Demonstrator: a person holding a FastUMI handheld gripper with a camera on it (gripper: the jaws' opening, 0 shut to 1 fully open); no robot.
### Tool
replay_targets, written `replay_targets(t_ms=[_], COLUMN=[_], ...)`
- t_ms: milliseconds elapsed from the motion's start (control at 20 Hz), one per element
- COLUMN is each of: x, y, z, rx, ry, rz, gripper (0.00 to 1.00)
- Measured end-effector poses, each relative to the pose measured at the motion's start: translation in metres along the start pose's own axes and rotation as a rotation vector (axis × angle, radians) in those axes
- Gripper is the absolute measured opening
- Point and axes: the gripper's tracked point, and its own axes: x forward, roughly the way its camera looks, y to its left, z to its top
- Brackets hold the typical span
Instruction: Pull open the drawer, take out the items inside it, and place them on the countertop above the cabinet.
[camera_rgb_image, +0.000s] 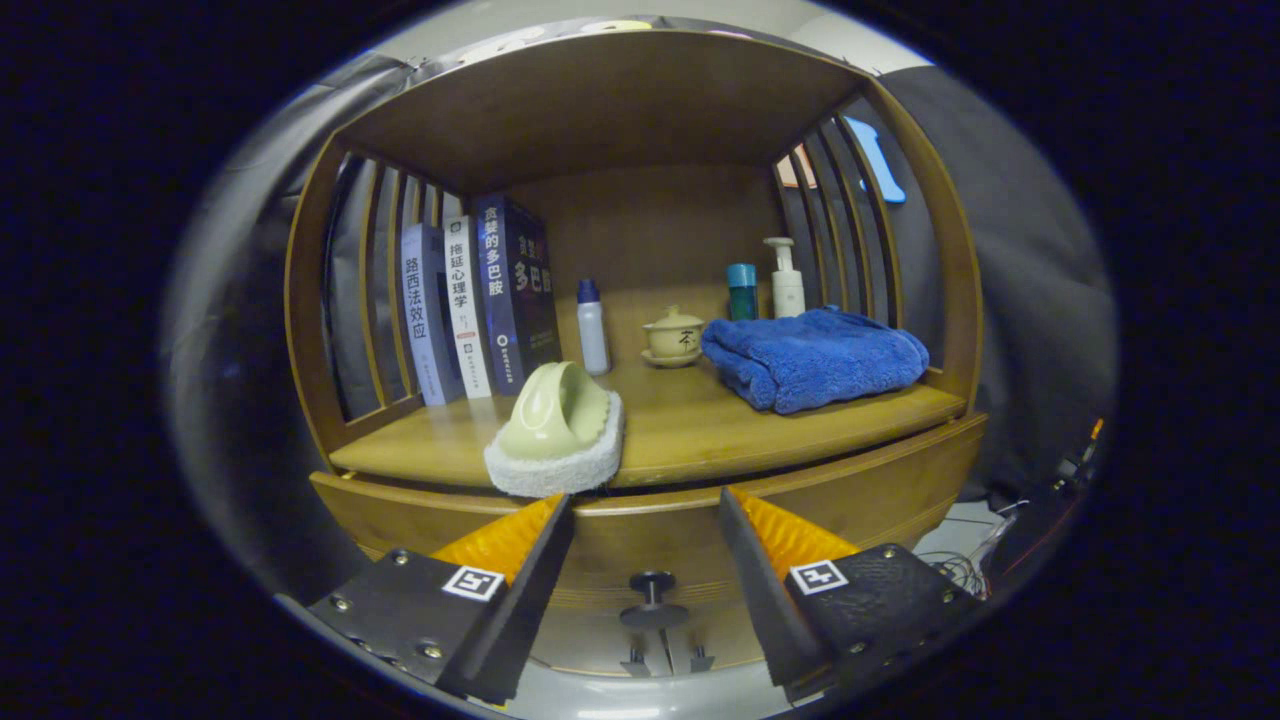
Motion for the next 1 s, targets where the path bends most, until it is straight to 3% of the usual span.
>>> replay_targets(t_ms=[1000], x=[0.009], y=[-0.009], z=[0.008], rx=[0.068], ry=[-0.003], rz=[-0.009], gripper=[0.89])
